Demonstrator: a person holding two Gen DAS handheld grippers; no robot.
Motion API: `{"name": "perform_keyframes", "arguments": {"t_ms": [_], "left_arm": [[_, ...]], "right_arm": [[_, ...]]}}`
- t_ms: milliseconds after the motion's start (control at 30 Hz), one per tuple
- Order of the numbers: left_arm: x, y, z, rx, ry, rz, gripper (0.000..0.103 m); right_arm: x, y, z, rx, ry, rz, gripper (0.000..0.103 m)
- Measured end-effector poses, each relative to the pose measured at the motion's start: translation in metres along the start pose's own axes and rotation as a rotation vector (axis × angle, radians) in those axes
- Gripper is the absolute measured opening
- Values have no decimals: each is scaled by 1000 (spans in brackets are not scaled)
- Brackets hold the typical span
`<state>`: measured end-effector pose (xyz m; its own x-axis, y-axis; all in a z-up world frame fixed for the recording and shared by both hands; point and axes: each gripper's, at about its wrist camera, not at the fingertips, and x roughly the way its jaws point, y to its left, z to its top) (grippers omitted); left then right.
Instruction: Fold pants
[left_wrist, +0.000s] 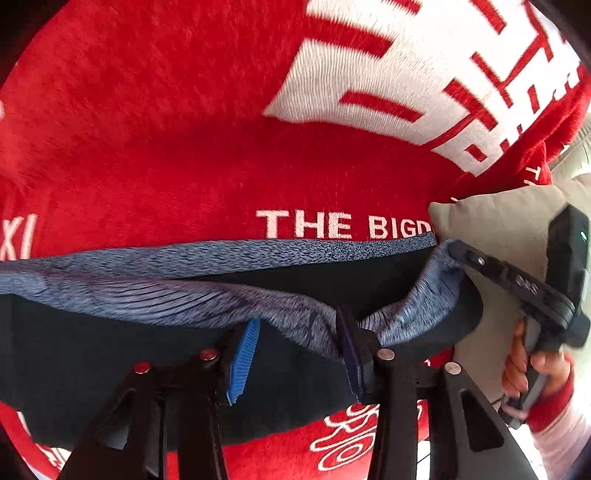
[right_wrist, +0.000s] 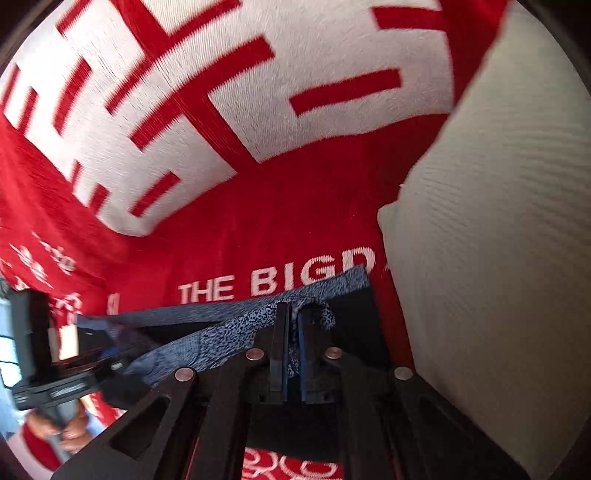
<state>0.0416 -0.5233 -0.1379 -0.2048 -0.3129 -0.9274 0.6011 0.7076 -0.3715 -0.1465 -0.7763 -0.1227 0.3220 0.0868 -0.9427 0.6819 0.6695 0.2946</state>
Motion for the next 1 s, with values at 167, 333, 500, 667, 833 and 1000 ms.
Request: {"name": "perform_keyframes", "arguments": {"t_ms": [167,333,500,667,833,1000], "left_arm": [[-37,6,-11,39,-127,117,74],[-30,26,-17,15,-135,251,74],[10,36,-19,-3,-102,364,74],[29,43,-29,-10,-74,393,74],[34,43,-28,-12,-108,417,74],[43,54,-14,-48,-135,436,86]], "right_arm": [[-27,10,3,1,-100,-44,61],[-48,21,-14,-36,-134,-74,50],[-18,24,-16,-31,-48,-129,37],[-54,18,-9,9,-223,-152,50],[-37,32,-10,-103,-128,-141,31],[25,28,-22,-85,7,-181,26]]}}
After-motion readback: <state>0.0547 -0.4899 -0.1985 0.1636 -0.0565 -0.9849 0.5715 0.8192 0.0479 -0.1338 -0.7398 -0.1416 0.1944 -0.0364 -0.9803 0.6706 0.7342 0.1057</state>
